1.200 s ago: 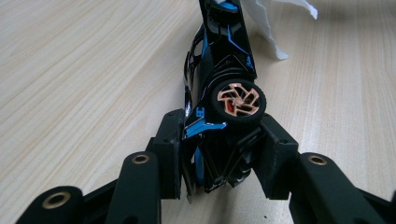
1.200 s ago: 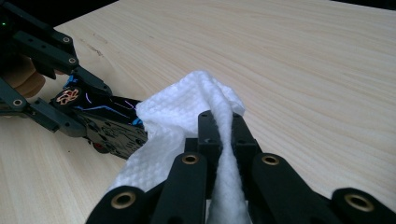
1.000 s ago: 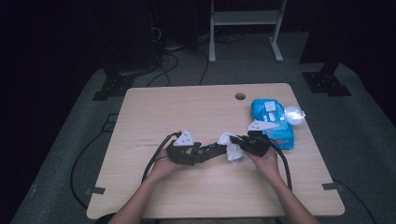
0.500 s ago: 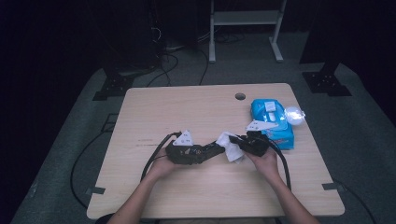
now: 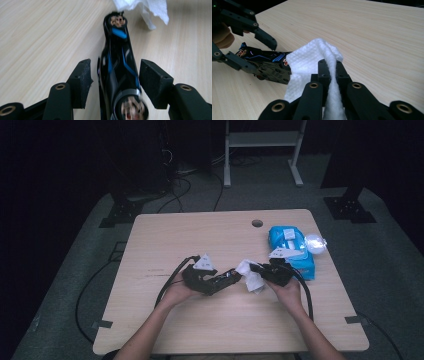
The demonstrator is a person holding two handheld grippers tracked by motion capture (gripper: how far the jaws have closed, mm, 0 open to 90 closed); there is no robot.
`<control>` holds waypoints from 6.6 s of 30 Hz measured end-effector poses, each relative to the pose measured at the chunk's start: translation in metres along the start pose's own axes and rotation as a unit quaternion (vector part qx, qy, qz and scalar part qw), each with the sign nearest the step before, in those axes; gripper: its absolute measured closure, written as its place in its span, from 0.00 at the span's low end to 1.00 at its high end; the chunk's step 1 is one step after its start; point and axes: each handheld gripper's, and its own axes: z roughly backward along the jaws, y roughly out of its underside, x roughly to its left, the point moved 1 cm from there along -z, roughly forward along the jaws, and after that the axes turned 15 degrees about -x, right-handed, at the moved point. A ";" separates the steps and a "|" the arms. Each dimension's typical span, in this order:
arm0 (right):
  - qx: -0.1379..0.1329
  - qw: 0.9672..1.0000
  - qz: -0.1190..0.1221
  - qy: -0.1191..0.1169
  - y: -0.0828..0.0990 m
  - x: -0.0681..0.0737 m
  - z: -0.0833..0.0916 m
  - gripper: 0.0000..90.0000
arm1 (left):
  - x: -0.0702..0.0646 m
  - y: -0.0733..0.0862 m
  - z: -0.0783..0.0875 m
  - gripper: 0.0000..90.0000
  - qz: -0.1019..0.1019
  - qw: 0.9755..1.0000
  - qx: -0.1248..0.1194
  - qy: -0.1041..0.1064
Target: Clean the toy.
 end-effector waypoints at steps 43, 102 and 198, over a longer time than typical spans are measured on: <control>-0.020 0.996 -0.035 -0.080 -0.010 0.019 -0.004 0.95 | -0.020 -0.032 0.017 0.69 -0.061 0.997 -0.037 0.005; -0.061 0.992 -0.053 -0.101 -0.021 0.026 0.002 0.96 | -0.016 -0.033 0.025 0.70 -0.037 0.997 -0.072 0.009; -0.084 0.985 -0.083 -0.124 -0.028 0.045 -0.001 0.96 | -0.018 -0.036 0.031 0.73 -0.032 0.993 -0.108 0.018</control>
